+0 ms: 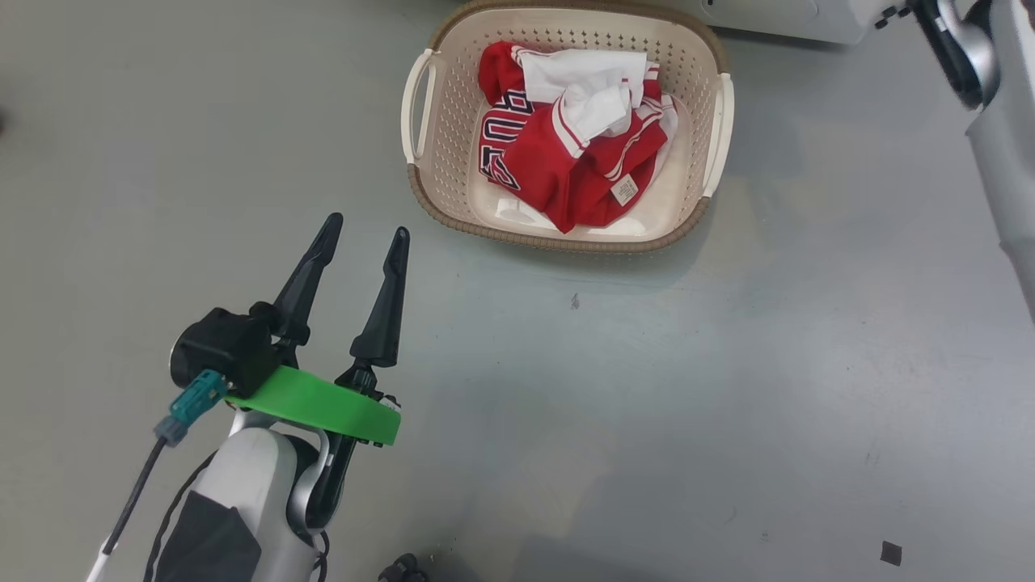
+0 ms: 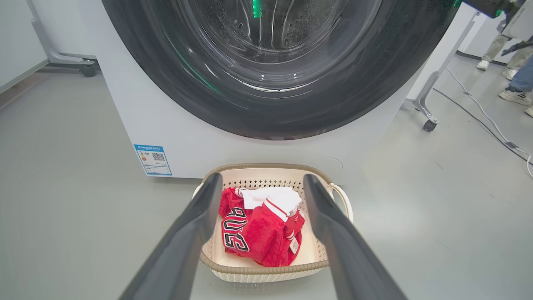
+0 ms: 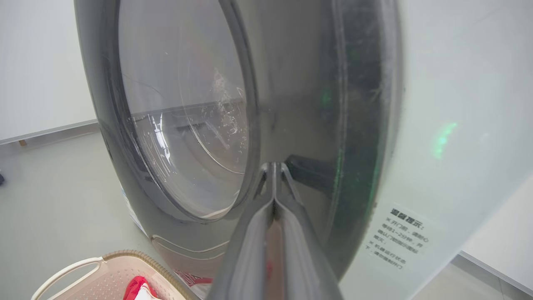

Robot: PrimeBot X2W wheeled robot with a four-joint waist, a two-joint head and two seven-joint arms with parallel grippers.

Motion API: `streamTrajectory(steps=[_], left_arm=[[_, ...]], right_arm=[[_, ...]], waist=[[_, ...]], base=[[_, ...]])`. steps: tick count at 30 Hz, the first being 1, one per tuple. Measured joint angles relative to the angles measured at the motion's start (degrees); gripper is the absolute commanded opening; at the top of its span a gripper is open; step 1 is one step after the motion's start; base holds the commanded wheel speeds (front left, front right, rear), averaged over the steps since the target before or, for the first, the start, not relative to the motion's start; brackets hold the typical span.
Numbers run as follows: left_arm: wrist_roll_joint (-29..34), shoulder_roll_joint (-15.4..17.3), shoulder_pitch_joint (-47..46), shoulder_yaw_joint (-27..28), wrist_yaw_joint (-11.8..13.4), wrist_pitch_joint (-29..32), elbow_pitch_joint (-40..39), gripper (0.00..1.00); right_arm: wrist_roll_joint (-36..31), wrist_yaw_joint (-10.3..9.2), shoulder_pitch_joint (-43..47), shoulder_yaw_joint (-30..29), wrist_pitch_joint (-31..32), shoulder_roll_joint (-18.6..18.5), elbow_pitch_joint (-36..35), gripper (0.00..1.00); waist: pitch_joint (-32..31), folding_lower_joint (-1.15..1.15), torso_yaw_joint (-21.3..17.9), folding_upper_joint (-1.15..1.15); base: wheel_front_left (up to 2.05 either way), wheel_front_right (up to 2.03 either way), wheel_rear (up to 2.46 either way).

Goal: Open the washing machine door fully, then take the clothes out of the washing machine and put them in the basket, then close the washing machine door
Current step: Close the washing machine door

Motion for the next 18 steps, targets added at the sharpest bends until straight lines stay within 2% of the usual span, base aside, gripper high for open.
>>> streamTrajectory(steps=[2, 6, 18], left_arm=[[0.0, -0.2, -1.1, -1.7, 0.0, 0.0, 0.0, 1.0], [-0.2, -0.4, -1.8, -2.5, 0.0, 0.0, -0.5, 1.0], [-0.8, -0.6, -1.9, -0.9, 0.0, 0.0, -0.3, 1.0]], right_arm=[[-1.1, -0.02, -2.3, 0.0, 0.2, -1.6, 1.3, 0.0], [-1.8, -0.57, -4.5, -0.5, 0.2, -2.4, 2.5, 0.0], [-2.2, -0.94, -6.6, 0.4, -1.0, -1.0, 8.4, 0.0]], waist=[[0.8, 0.0, 0.7, 0.0], [1.5, 0.0, 1.5, 0.0], [2.1, 0.0, 2.3, 0.0]], base=[[0.0, 0.0, 0.0], [0.0, 0.0, 0.0], [0.0, 0.0, 0.0]])
